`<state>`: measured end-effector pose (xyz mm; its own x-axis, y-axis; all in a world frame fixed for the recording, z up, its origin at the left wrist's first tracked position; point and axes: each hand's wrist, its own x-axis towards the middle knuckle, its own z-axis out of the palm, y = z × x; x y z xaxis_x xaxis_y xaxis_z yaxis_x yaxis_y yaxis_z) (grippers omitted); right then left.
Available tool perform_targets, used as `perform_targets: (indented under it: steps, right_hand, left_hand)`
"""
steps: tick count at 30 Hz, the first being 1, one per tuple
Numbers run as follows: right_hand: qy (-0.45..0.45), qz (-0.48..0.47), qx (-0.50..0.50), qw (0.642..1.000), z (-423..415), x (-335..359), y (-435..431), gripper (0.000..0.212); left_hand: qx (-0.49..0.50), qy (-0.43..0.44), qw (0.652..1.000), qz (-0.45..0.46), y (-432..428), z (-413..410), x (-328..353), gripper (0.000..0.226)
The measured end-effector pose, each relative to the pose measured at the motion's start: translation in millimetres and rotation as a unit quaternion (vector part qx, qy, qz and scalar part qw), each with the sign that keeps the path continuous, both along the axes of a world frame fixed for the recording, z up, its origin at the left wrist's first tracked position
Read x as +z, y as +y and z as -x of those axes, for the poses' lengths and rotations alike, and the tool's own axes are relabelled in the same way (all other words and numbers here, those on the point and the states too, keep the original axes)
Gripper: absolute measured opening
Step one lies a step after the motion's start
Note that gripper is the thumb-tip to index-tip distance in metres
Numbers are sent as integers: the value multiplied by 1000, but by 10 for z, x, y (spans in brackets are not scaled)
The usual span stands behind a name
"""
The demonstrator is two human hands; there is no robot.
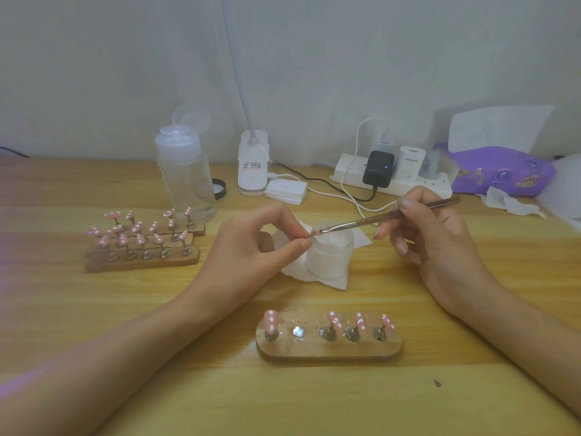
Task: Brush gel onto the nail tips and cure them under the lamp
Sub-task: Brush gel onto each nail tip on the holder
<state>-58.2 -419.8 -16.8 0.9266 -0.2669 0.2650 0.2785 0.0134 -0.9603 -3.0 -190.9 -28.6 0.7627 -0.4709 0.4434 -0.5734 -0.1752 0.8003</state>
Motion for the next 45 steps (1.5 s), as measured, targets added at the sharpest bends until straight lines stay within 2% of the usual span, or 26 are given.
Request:
perform_targets:
  steps: [3, 6, 10, 14, 19, 22, 25, 29, 33, 40, 42, 45]
  right_hand:
    - [-2, -18, -14, 1000, 9, 6, -13, 42]
    - [-14, -4, 8, 1000, 13, 18, 0, 35]
    - [5, -17, -19, 1000, -4, 2, -11, 41]
    - [-20, -11, 10, 1000, 10, 8, -19, 28]
    - [8, -20, -22, 1000, -6, -5, -23, 36]
    - [-18, -26, 12, 999, -2, 10, -19, 29]
    - [4, -3, 8, 1000, -4, -7, -6, 29]
    - [7, -19, -13, 1000, -7, -2, -19, 36]
    - [-21, -12, 15, 1000, -2, 14, -7, 28]
    - [6, 9, -11, 1000, -1, -14, -19, 27]
    - [-8, 1, -13, 1000, -4, -9, -19, 33]
    - [-30, -3, 8, 1000, 0, 7, -10, 29]
  left_hand:
    - [-4, 11, 1000, 3, 5, -1, -4, 14]
    - [-4, 15, 1000, 2, 6, -1, -7, 14]
    - [-7, 26, 1000, 6, 9, -6, -11, 15]
    - [-13, 33, 999, 6, 17, -7, -18, 14]
    - [-9, 42, 999, 6, 13, -13, -24, 13]
    - [-9, 40, 999, 3, 13, -12, -30, 13]
    - [-9, 47, 999, 6, 12, -23, -34, 14]
    - [-11, 41, 999, 7, 13, -22, -28, 14]
    - [-11, 31, 999, 5, 14, -15, -24, 14]
    - [-14, 11, 1000, 5, 3, -2, -9, 13]
    - [-14, 1, 1000, 2, -3, 4, -2, 13]
    - [-14, -8, 1000, 0, -5, 5, 0, 14]
